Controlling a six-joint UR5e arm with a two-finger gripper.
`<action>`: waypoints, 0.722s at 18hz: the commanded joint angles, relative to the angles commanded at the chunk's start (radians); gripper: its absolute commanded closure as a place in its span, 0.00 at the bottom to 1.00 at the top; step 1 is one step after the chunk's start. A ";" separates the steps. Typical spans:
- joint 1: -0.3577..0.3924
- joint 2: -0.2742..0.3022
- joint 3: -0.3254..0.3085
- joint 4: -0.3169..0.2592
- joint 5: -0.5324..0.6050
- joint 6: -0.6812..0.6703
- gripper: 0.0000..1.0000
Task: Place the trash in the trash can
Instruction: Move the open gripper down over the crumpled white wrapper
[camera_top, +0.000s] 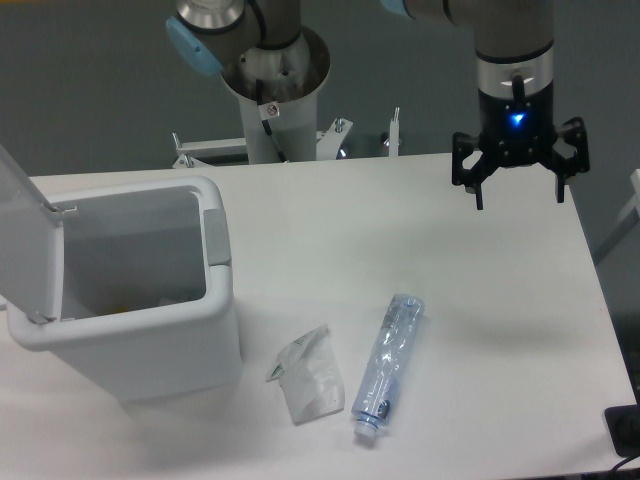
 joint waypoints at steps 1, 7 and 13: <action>0.002 0.002 -0.008 0.003 0.000 0.003 0.00; -0.017 -0.011 -0.017 0.012 -0.008 -0.003 0.00; -0.178 -0.093 -0.092 0.161 -0.005 -0.077 0.00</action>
